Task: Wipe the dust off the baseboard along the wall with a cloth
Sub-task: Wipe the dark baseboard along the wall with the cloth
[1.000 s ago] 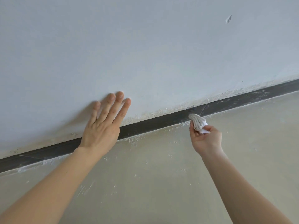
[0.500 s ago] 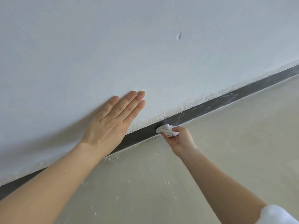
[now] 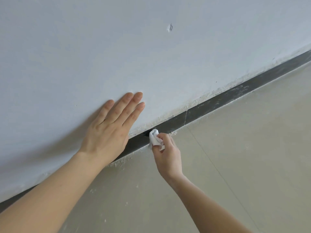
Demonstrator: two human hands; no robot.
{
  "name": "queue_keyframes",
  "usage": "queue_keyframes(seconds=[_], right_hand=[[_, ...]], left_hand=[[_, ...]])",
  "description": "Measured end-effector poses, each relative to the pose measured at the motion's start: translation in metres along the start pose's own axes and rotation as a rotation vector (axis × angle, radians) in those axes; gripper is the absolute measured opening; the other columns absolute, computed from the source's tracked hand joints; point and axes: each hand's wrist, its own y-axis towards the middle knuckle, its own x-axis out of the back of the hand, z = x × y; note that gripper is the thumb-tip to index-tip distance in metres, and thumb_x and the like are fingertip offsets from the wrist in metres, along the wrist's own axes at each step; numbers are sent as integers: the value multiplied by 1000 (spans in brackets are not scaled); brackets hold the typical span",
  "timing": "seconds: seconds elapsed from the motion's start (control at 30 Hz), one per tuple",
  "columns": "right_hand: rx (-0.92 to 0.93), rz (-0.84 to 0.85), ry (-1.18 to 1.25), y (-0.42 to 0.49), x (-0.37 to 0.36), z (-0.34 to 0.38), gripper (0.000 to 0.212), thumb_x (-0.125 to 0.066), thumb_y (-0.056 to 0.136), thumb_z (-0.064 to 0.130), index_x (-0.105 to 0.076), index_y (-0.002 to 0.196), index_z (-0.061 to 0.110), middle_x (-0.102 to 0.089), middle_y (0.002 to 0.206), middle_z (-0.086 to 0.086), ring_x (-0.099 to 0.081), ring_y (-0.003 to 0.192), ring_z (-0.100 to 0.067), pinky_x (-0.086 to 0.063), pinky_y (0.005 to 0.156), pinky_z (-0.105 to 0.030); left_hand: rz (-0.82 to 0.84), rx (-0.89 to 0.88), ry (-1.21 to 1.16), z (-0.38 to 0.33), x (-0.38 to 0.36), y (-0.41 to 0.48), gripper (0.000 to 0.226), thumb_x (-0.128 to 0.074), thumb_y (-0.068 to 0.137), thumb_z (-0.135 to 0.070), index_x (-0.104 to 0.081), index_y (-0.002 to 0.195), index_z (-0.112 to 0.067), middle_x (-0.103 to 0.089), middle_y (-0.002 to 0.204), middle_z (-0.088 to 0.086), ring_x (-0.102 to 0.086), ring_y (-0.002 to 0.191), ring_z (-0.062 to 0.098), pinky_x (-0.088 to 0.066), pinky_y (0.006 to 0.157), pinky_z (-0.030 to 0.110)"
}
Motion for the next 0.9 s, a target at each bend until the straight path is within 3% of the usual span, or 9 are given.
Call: queue_keyframes(seconds=[0.13,0.2,0.4,0.53,0.63,0.8,0.9], right_hand=[[17,-132,7,30,18,-3,18,-57,92,35,-51,90,18,-60,90,7,-55,71,-16,-47,64,-36],[40,-173,-23,48,39,-9,17,-61,89,28,-49,85,16,-60,83,2,-53,70,-19,-44,62,-34],[-63,-295,-165,93,103,-35,8,-55,86,15,-50,80,18,-61,77,-4,-55,73,-25,-40,63,-32],[-140,-432,-271,101,135,-46,11,-53,92,26,-51,88,16,-62,82,-7,-55,74,-29,-33,61,-31],[-136,-320,-278,76,134,-51,8,-55,91,25,-55,96,20,-61,84,-3,-56,74,-27,-39,62,-32],[-62,-22,-235,25,94,-36,22,-58,86,16,-59,107,21,-61,96,1,-58,80,-27,-44,68,-34],[148,130,-210,3,48,-9,17,-59,85,15,-56,101,18,-58,94,-2,-55,69,-31,-44,58,-36]], left_hand=[[0,3,-27,-3,-1,0,74,-30,82,-10,-15,154,-17,0,161,2,8,148,18,9,119,37],[-14,10,-41,-5,-2,0,75,-31,82,-10,-15,154,-17,-1,161,2,9,148,17,9,119,37],[-13,6,-24,-3,-3,1,75,-32,82,-8,-15,154,-17,-1,161,3,8,148,19,9,119,38],[-15,16,-40,-5,-3,2,77,-33,80,-8,-16,154,-17,-3,161,3,5,148,19,6,119,39],[-4,27,-58,-12,-2,3,75,-28,80,-8,-15,154,-15,-4,161,5,3,148,21,6,120,40],[-34,13,-64,-18,13,37,79,-35,78,-10,-13,154,-14,1,161,6,5,148,20,9,119,39],[-41,-27,3,-11,20,66,84,-44,78,-15,-10,155,-12,4,161,6,7,148,19,9,119,38]])
